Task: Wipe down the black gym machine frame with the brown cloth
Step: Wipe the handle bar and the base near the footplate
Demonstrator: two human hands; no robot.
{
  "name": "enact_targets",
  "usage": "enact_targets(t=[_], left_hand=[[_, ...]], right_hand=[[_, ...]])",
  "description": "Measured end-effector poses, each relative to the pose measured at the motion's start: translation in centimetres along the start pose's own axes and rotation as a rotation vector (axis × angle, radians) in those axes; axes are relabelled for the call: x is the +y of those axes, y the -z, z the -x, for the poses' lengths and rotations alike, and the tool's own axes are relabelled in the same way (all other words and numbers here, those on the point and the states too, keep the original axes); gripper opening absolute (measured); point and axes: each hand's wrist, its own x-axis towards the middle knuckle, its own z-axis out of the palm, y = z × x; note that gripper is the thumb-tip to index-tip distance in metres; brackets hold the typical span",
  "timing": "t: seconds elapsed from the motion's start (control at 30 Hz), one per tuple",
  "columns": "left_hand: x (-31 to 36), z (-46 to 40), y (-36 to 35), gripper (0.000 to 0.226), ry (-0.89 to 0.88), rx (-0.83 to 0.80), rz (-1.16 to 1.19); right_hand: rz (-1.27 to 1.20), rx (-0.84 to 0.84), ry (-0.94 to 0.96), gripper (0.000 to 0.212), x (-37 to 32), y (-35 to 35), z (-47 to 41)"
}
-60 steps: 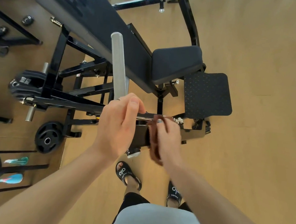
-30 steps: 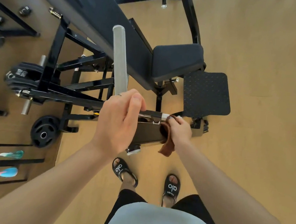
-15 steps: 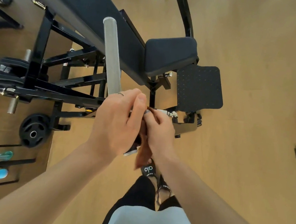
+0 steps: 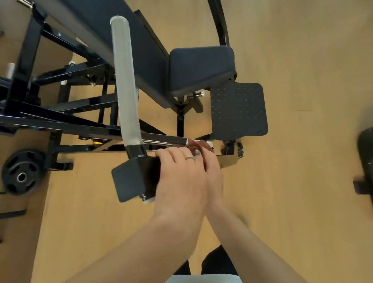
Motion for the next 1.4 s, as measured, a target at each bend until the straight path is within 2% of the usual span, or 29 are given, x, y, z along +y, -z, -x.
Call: enact_targets(t=[0.1,0.23,0.37,0.5,0.57,0.63,0.7,0.83,0.93,1.0,1.1,1.2,1.3,1.4], left_hand=[[2.7,-1.7,-2.2,0.055,0.031,0.033,-0.017],[6.2,-5.2,-4.8,0.059,0.076,0.103,-0.029],[10.5,-9.1,-7.1,0.062,0.116,0.088,-0.071],[13.6,-13.6,-9.3,0.047,0.118,0.114,-0.075],[14.8,-15.4,-10.7,0.036,0.136,0.181,-0.076],[15.5,-16.5,-12.1,0.036,0.184,0.270,-0.102],[16.4,-17.5,-13.6,0.038,0.227,0.350,-0.130],[18.6,-19.4,-15.6,0.041,0.312,0.370,-0.242],[19.1,-20.5,-16.3,0.034,0.349,0.440,-0.263],[19.1,-21.0,-16.7,0.032,0.377,0.487,-0.281],[19.6,-21.1,-17.4,0.041,0.416,0.491,-0.344],[20.0,-21.3,-18.1,0.048,0.457,0.554,-0.346],[21.1,-22.0,-19.1,0.054,0.518,0.636,-0.307],[21.7,-22.8,-20.9,0.059,0.600,0.780,-0.267]], right_hand=[[0.064,-0.007,0.053,0.020,2.1,1.0,-1.9],[0.124,-0.006,0.039,0.025,8.1,2.9,-6.3],[0.085,-0.010,0.054,0.025,12.9,4.6,-9.2],[0.020,-0.024,0.159,0.022,16.7,5.7,-11.1],[-0.006,0.032,0.106,0.024,19.4,6.7,-12.3],[-0.034,0.073,0.025,0.022,22.1,7.8,-14.0],[-0.023,0.078,0.023,0.020,24.6,8.5,-15.6],[0.013,0.078,0.069,0.022,27.4,8.9,-18.9],[0.061,0.074,0.093,0.018,27.4,8.9,-20.0],[0.045,0.058,0.189,0.020,26.2,7.8,-19.1],[-0.007,0.030,0.449,0.027,24.6,6.5,-17.3],[-0.033,0.025,0.583,0.032,25.3,6.8,-18.1],[-0.049,-0.023,0.618,0.034,28.2,7.9,-20.5],[-0.029,-0.036,0.502,0.030,33.7,9.6,-24.2]])
